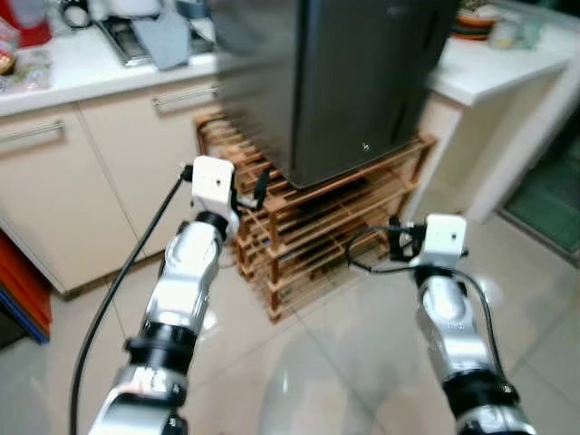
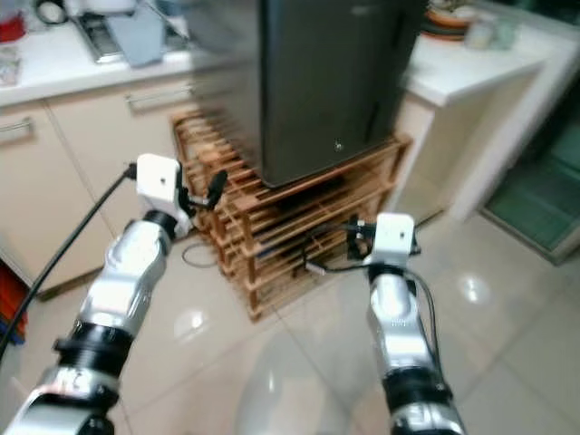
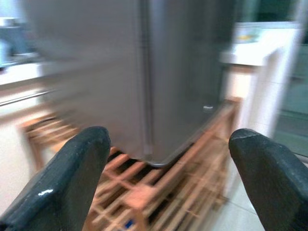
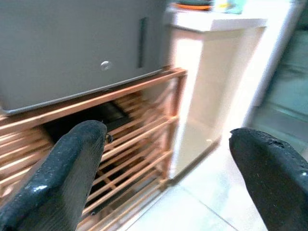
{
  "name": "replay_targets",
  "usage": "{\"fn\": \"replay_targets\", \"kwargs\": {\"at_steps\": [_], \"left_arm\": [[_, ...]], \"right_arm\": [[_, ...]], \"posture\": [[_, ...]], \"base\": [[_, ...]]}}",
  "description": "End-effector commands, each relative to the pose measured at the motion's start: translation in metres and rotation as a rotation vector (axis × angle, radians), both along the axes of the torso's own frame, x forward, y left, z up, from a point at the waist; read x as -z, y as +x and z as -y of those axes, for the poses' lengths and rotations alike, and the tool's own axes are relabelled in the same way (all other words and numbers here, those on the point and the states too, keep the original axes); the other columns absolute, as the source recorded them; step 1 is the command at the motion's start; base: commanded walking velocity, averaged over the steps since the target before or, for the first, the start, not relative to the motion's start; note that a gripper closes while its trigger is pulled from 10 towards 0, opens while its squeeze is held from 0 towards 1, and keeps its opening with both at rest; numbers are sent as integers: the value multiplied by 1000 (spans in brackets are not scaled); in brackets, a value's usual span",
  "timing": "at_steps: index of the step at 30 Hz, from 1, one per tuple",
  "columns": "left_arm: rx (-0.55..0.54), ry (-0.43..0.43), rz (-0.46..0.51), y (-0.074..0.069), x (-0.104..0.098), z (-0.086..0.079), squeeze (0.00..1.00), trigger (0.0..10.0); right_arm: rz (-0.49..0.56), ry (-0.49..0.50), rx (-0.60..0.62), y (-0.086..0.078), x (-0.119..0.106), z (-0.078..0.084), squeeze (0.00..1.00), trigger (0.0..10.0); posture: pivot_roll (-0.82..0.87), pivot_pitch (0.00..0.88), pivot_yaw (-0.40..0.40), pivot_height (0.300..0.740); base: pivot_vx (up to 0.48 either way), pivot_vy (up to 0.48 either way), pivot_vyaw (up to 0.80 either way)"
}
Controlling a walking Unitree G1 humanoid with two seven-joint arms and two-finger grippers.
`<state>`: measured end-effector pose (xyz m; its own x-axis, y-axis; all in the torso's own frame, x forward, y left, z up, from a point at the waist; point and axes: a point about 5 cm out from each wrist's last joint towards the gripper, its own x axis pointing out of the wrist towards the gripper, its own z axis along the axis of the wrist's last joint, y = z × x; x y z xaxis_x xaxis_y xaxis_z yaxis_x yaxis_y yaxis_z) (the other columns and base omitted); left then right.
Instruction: Restocking fridge
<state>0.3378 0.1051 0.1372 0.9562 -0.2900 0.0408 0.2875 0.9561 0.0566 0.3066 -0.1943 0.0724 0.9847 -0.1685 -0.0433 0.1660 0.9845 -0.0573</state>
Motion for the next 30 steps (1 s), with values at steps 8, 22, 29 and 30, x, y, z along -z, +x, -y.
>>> {"fn": "replay_targets", "kwargs": {"at_steps": [8, 22, 29, 30], "left_arm": [[-117, -27, 9, -13, 7, -22, 0, 10000], [-62, -42, 133, -7, -20, -14, 0, 10000], [-4, -60, 126, -11, -18, -4, 0, 10000], [-4, -60, 126, -11, -18, -4, 0, 10000]], "right_arm": [[179, 18, -67, 2, -31, -15, 0, 10000], [195, 6, -123, 8, -39, -28, 0, 10000], [179, -10, -122, 7, -36, -29, 0, 10000], [179, -10, -122, 7, -36, -29, 0, 10000]], "posture": [[-31, 0, 0, 740], [-29, 0, 3, 740], [-33, 0, 6, 740], [-33, 0, 6, 740]], "base": [[0, 318, -580], [355, 0, 0], [474, 0, 0], [480, 0, 0]]}}
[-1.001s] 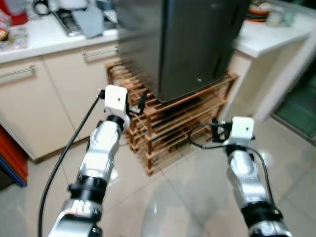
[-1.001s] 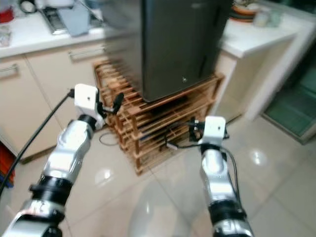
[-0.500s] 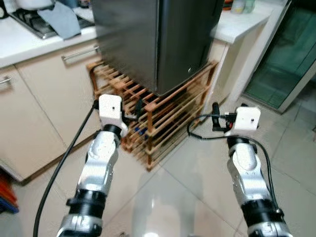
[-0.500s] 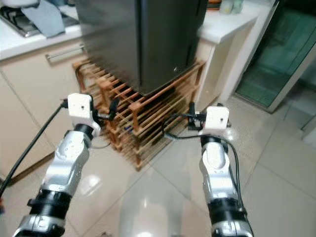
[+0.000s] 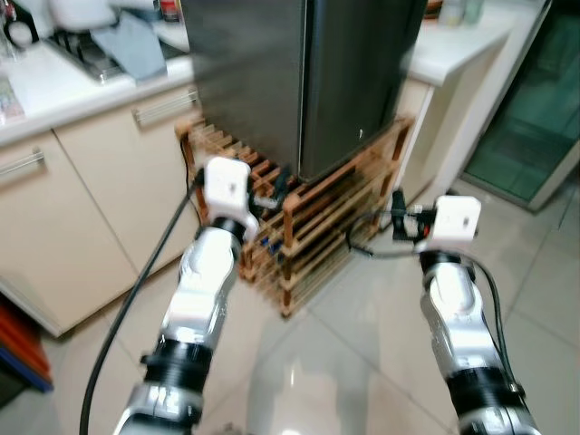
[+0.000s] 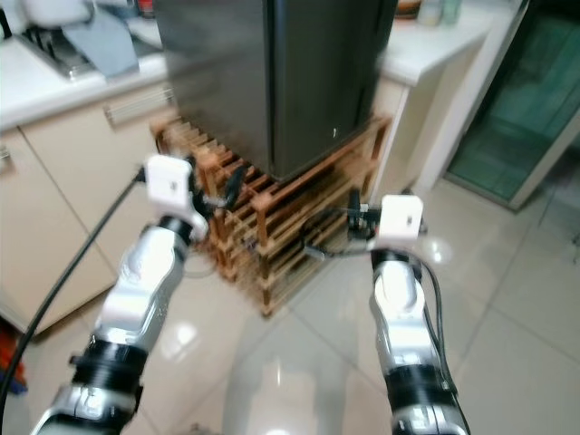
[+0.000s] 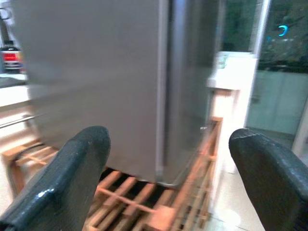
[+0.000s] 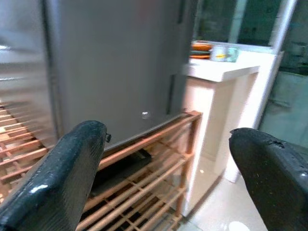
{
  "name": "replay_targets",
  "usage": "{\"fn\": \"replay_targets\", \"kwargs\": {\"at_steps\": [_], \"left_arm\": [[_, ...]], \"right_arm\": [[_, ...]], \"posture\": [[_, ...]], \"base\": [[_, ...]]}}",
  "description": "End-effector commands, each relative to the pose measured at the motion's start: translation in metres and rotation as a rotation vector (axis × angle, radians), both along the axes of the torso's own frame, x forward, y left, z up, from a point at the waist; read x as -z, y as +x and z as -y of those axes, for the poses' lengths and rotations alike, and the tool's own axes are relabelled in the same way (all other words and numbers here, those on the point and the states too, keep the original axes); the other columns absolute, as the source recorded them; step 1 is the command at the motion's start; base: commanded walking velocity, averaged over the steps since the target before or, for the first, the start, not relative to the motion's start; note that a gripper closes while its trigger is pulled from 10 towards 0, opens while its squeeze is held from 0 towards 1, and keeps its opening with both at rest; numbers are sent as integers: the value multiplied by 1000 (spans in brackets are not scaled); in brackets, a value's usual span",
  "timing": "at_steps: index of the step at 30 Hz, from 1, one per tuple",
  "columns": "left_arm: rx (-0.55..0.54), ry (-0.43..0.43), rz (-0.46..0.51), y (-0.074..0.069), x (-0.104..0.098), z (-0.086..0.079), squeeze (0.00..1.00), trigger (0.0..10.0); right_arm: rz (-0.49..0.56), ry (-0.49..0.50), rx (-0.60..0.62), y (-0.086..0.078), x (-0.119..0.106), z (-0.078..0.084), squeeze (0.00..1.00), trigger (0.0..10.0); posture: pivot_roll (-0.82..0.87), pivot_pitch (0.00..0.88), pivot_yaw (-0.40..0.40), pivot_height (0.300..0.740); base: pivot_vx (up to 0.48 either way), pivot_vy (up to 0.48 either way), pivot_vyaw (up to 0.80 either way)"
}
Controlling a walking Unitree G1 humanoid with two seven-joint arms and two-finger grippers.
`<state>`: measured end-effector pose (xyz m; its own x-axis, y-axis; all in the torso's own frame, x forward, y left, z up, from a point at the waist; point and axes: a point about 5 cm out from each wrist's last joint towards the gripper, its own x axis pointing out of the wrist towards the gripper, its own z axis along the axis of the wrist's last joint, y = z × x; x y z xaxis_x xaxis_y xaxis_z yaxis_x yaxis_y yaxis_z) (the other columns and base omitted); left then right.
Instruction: Restocking fridge
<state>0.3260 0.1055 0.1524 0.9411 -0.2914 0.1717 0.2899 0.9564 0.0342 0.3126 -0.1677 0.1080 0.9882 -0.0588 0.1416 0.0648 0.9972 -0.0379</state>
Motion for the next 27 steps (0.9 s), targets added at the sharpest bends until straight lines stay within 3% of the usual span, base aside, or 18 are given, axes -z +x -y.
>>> {"fn": "replay_targets", "kwargs": {"at_steps": [1, 14, 15, 19, 27], "left_arm": [[-11, -2, 7, 1, -3, -3, 0, 10000], [-19, 1, 15, 4, -8, -7, 0, 10000], [-86, -13, 26, 6, -12, -14, 0, 10000], [-174, -39, 45, 11, -22, -24, 0, 10000], [-201, -45, 86, 19, -40, -26, 0, 10000]], "right_arm": [[-10, -11, -10, 1, 0, -2, 0, 10000], [-25, 1, -5, 2, 4, -3, 0, 10000], [-28, 4, -8, 1, 5, -4, 0, 10000], [-31, 3, -9, 1, 5, -4, 0, 10000], [-25, 3, -14, 3, 3, -4, 0, 10000]], "posture": [[-32, 0, 6, 740], [-27, 0, 14, 740], [-26, 0, 16, 740], [-28, 0, 14, 740], [-33, 0, 7, 740]], "base": [[480, 0, -663], [480, 0, -769], [0, 0, 0], [0, 0, 0], [0, 0, 0]]}}
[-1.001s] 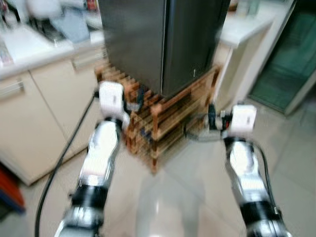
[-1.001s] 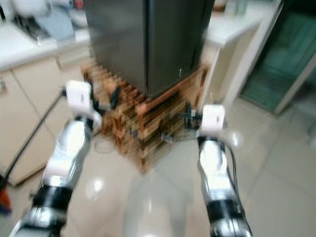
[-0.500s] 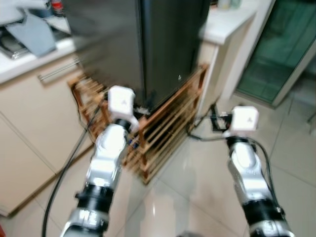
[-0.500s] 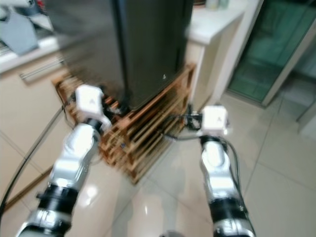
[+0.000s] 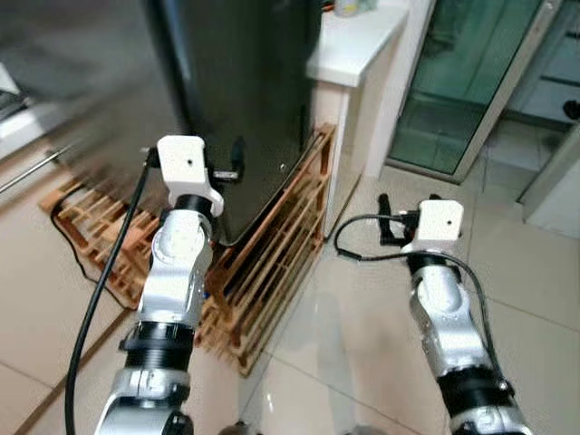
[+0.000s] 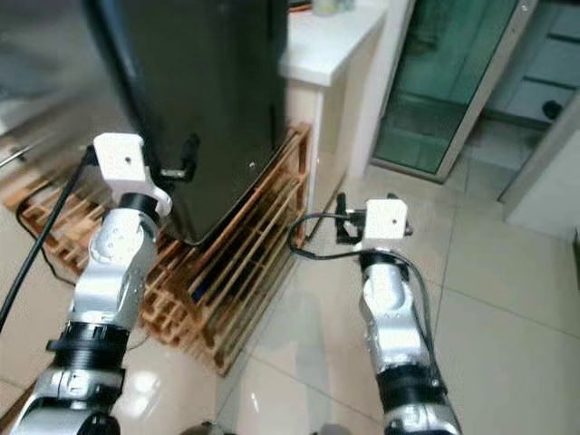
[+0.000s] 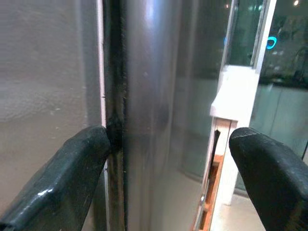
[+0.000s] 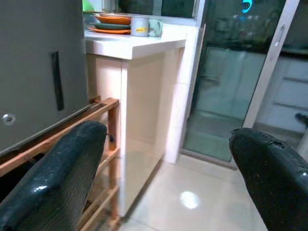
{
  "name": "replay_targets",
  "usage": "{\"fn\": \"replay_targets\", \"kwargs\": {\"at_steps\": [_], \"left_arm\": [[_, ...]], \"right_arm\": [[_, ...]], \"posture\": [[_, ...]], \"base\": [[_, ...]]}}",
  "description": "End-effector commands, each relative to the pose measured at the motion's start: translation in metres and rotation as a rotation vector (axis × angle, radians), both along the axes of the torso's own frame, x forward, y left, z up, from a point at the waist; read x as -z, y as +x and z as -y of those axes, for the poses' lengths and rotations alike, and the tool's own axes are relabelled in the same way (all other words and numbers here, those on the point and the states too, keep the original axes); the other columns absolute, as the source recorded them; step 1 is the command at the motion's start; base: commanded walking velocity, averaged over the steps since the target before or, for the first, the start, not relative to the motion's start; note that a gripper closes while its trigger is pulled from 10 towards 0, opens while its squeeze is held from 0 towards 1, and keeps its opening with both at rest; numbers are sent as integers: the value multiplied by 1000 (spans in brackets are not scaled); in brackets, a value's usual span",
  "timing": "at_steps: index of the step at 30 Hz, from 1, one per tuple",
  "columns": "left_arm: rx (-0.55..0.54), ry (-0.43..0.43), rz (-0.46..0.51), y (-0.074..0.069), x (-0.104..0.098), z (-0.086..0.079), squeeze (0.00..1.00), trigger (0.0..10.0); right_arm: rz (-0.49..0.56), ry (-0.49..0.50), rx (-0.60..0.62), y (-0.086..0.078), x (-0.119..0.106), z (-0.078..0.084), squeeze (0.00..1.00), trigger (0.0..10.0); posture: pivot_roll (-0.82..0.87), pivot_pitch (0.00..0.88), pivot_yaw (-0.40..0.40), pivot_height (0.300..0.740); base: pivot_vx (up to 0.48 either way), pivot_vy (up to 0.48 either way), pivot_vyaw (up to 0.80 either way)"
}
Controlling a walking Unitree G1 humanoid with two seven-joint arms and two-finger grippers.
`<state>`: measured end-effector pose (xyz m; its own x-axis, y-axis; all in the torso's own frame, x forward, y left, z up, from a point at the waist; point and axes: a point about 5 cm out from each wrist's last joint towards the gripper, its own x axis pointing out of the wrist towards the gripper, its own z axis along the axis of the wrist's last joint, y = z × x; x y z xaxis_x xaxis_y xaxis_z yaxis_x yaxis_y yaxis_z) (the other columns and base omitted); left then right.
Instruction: Restocking fridge
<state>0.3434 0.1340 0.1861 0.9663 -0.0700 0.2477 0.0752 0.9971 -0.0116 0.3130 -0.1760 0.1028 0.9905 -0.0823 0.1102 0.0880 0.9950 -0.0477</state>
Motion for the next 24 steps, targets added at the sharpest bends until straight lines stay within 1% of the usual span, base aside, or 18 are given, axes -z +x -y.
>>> {"fn": "replay_targets", "kwargs": {"at_steps": [1, 6, 8, 9, 12, 13, 15, 18, 20, 21, 24], "left_arm": [[14, 16, 19, 3, -8, 3, 0, 10000], [39, 10, 14, 7, -9, 10, 0, 10000], [64, 13, -1, 12, -7, 21, 0, 10000], [64, 13, -1, 12, -7, 21, 0, 10000], [66, 8, -35, 20, -3, 30, 0, 10000], [66, 8, -35, 20, -3, 30, 0, 10000], [47, -3, -74, 26, 2, 31, 0, 10000], [34, -1, -89, 28, 4, 31, 0, 10000], [-22, 50, -121, 35, 7, 24, 0, 10000], [-47, 68, -121, 38, 6, 20, 0, 10000], [-62, 77, -119, 39, 5, 17, 0, 10000]], "right_arm": [[8, 11, -40, 3, -3, -13, 0, 10000], [8, 13, -44, 4, -3, -14, 0, 10000], [4, 14, -50, 4, -3, -16, 0, 10000], [4, 14, -50, 4, -3, -16, 0, 10000], [-2, 16, -56, 4, -2, -18, 0, 10000], [-2, 16, -56, 4, -2, -18, 0, 10000], [-2, 17, -58, 4, -2, -19, 0, 10000], [-2, 17, -58, 4, -2, -19, 0, 10000], [-3, 16, -58, 3, -1, -18, 0, 10000], [-5, 16, -57, 2, -1, -18, 0, 10000], [-6, 16, -57, 2, 0, -18, 0, 10000]], "posture": [[-33, 0, 7, 740], [-33, 0, 3, 740], [-36, 0, 1, 740], [-36, 0, 1, 740], [-42, 0, 2, 740], [-42, 0, 2, 740], [-44, 0, 3, 740], [-50, 0, 6, 740], [-57, 0, 8, 740], [-58, 0, 7, 740], [-58, 0, 8, 740]], "base": [[0, 0, 0], [0, 0, 0], [0, 0, 0], [0, 0, 0], [0, 0, 0], [0, 0, 0], [0, 0, 0], [0, 0, 0], [0, 0, 0], [0, 0, 0], [0, 0, 0]]}}
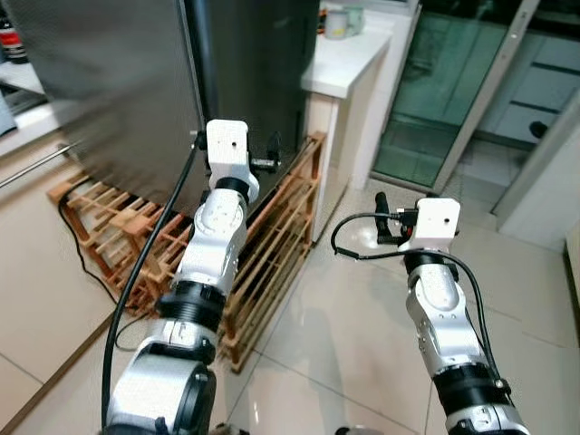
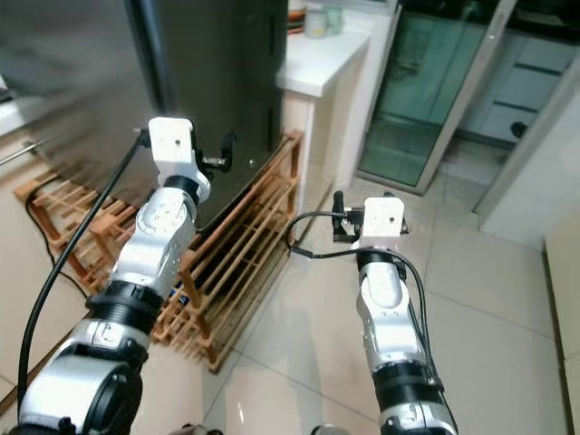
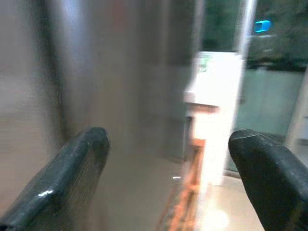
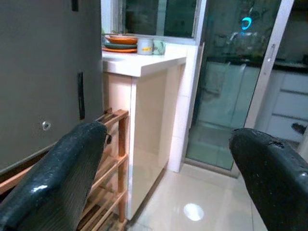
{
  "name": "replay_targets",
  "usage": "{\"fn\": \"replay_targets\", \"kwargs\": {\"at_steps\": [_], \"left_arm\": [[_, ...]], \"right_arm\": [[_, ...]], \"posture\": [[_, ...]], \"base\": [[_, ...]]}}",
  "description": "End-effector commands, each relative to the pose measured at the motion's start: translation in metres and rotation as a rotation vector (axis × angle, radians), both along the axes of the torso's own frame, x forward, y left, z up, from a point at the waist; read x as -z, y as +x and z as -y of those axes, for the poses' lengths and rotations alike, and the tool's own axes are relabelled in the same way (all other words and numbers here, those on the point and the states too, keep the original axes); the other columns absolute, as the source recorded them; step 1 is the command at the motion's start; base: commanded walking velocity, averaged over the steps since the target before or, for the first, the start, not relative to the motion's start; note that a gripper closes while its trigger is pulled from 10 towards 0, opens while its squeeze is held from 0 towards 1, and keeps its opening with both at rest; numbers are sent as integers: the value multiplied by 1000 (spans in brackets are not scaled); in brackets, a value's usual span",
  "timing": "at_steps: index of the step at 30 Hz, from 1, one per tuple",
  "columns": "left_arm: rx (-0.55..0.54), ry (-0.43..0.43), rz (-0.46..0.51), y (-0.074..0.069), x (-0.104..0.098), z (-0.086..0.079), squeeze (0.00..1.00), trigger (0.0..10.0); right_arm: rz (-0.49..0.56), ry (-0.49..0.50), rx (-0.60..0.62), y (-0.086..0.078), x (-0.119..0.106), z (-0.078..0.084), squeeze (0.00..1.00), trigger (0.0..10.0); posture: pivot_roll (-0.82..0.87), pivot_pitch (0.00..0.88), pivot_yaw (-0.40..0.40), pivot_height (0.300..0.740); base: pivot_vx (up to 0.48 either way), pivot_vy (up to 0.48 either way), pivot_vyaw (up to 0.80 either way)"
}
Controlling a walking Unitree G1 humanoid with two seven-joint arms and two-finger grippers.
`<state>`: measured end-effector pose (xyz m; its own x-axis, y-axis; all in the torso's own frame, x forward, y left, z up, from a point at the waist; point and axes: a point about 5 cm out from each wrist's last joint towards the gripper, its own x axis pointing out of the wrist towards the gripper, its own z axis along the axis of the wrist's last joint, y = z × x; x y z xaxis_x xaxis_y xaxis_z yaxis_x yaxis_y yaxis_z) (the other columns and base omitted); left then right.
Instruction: Restocking fridge
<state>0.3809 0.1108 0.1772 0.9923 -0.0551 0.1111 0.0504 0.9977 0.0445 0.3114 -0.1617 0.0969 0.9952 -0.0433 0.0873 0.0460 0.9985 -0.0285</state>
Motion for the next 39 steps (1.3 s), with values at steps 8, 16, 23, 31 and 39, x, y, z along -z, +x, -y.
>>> {"fn": "replay_targets", "kwargs": {"at_steps": [8, 16, 23, 31, 39], "left_arm": [[-38, -31, 79, -5, -12, -23, 0, 10000], [90, 66, -8, -84, 35, -64, 0, 10000], [74, 50, 64, -131, 24, -55, 0, 10000], [2, -180, 101, -95, 2, -22, 0, 10000], [-85, -206, 110, -90, -5, -32, 0, 10000]], "right_arm": [[10, -9, -9, -2, -4, -1, 0, 10000], [58, -18, -37, -44, -22, 10, 0, 10000], [61, 23, -64, -72, -28, 17, 0, 10000], [47, -49, -86, -45, -39, 19, 0, 10000], [38, -49, -84, -34, -41, 19, 0, 10000]], "posture": [[-64, 0, 20, 740], [-30, 0, 18, 740], [-42, 0, -30, 740], [-90, 0, -84, 740], [-81, 0, -76, 740]], "base": [[0, 0, 0], [0, 0, 0], [0, 0, 0], [347, 0, 0], [471, 0, 0]]}}
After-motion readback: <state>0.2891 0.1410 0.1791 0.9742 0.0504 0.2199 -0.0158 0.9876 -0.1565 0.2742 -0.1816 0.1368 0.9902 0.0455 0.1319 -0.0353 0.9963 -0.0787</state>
